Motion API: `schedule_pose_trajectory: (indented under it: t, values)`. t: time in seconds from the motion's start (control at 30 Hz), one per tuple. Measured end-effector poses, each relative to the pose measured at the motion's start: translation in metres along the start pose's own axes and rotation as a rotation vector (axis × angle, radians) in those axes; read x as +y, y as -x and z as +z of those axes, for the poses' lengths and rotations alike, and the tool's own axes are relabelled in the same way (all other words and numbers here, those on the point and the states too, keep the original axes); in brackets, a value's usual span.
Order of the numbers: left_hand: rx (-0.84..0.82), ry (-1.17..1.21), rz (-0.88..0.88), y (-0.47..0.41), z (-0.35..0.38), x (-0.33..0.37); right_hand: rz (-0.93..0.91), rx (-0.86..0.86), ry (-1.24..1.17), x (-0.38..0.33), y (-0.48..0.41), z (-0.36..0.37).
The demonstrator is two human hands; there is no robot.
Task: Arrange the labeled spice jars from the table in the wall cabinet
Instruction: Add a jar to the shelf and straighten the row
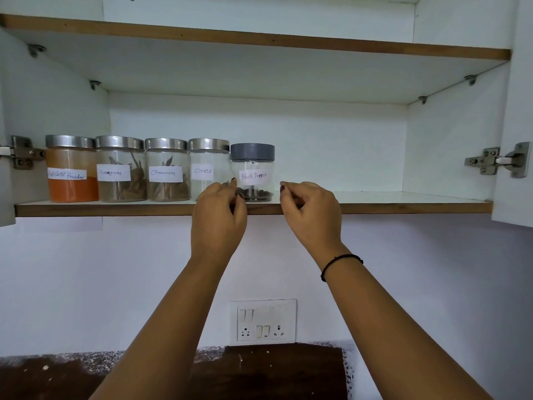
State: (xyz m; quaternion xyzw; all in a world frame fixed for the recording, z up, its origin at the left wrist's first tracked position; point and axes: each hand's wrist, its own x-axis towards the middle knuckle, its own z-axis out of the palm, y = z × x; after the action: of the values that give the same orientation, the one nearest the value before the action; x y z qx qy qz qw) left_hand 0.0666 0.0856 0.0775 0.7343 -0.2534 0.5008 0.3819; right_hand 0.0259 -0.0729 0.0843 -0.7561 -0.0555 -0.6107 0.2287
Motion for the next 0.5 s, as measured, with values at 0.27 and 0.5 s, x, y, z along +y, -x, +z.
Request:
schedule_pose_trajectory:
  t: [0.27, 0.5]
  values:
    - [0.014, 0.105, -0.035, 0.013, -0.012, 0.001, -0.129, -0.055, -0.286, 0.004, 0.02, -0.032]
    - [-0.051, 0.183, -0.054, 0.079, -0.024, 0.028, -0.11, -0.163, -0.432, -0.002, 0.08, -0.058]
